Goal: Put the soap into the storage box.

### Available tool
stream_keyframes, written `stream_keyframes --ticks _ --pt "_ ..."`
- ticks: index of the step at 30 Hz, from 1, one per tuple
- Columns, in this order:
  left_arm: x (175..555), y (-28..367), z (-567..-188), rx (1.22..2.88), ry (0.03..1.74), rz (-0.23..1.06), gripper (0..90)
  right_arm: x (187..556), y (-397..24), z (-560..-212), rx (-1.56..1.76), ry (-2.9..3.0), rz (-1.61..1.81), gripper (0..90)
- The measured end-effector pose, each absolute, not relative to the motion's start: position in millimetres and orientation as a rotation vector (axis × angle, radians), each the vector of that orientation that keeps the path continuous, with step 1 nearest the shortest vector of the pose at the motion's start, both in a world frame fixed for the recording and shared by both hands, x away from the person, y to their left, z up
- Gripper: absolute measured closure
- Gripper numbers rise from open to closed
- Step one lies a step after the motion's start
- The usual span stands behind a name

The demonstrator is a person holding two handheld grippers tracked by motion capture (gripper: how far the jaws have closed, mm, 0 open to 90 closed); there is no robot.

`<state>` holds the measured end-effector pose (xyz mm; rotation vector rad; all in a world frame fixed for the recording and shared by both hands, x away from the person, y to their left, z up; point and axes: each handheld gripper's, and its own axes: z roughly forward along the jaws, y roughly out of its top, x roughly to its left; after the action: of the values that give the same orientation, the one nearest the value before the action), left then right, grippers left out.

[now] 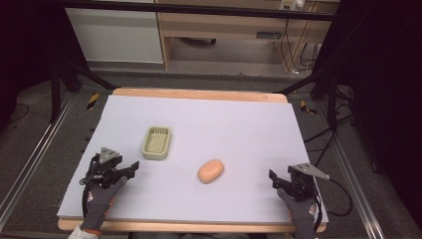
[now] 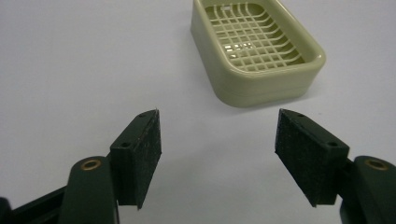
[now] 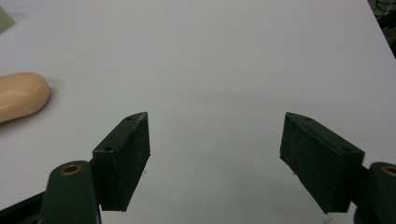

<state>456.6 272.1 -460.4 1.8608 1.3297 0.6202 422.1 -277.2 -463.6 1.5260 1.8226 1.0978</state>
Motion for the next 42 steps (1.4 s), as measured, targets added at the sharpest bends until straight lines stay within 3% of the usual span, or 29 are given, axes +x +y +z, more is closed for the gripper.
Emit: stream_keyframes --ticks 14,42 --pt "450 261 -449 1.88 1.258 0.584 34.2 423 -277 -465 1.51 1.844 1.049 22.8" --pt "444 235 -438 1.905 1.178 0.545 31.4 423 -270 -471 1.453 1.861 1.028 26.2"
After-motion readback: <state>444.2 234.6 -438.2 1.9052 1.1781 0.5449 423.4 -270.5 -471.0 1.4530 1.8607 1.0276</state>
